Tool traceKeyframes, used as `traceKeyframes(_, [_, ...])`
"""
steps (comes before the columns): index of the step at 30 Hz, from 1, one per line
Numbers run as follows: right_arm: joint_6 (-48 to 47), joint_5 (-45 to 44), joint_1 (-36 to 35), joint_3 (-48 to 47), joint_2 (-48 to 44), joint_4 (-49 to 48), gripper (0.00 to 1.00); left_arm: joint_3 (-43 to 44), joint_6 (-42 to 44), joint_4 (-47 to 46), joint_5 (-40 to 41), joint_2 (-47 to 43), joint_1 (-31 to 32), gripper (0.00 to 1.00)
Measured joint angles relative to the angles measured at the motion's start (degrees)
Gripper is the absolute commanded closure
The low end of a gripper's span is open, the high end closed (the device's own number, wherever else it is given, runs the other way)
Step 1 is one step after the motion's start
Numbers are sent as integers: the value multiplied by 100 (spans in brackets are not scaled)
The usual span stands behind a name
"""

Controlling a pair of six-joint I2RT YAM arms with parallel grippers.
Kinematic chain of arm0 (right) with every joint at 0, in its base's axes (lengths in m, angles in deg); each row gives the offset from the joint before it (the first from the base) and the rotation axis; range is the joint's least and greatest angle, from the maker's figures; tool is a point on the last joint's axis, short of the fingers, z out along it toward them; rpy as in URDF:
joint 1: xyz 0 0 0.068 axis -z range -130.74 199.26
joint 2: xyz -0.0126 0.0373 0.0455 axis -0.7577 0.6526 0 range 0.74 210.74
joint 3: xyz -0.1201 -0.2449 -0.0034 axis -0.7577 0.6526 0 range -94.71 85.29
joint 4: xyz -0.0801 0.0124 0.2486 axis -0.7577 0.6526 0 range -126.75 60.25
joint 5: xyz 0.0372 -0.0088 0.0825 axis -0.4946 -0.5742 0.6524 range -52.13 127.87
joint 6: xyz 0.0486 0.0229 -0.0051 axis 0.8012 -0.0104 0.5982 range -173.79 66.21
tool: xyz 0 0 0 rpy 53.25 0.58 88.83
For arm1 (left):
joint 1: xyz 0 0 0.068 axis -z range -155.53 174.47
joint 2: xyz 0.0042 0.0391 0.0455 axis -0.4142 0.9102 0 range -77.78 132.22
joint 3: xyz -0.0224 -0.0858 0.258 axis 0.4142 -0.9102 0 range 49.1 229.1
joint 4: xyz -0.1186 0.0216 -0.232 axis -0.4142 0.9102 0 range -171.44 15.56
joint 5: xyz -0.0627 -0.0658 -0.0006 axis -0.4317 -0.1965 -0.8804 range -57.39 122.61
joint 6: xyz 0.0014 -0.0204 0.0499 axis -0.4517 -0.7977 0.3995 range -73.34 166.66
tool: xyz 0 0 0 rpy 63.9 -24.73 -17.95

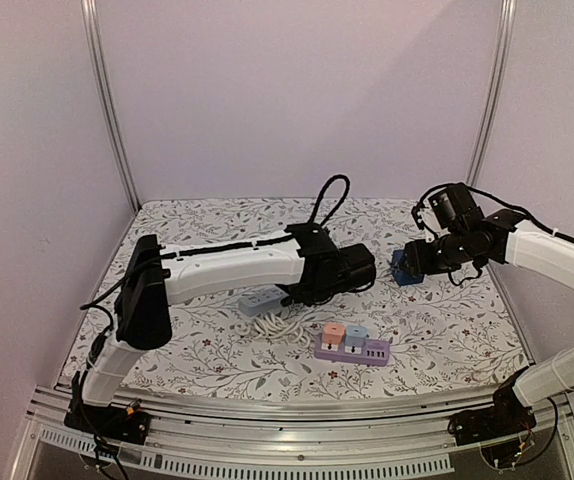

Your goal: Insert the plug

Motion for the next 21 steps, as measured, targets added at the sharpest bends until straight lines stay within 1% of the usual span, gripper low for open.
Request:
traceKeyframes(3, [4,-17,0,101,-83,4,88,-317,-101,24,-282,0,92,86])
traceKeyframes(7, [4,-33,0,173,-181,13,88,-468,-144,33,-715,0,149,81])
traceKeyframes(9, [4,-35,0,184,-221,17,89,-516,-166,37,-870,-2,151,73])
traceKeyframes(13, [26,-33,0,186,-258,15,89,-619,-70,15,-1075,-70,149,48])
traceKeyframes(21, [74,-31,0,304,-374,13,89,-662,400,-195,-1379,-444,149,18])
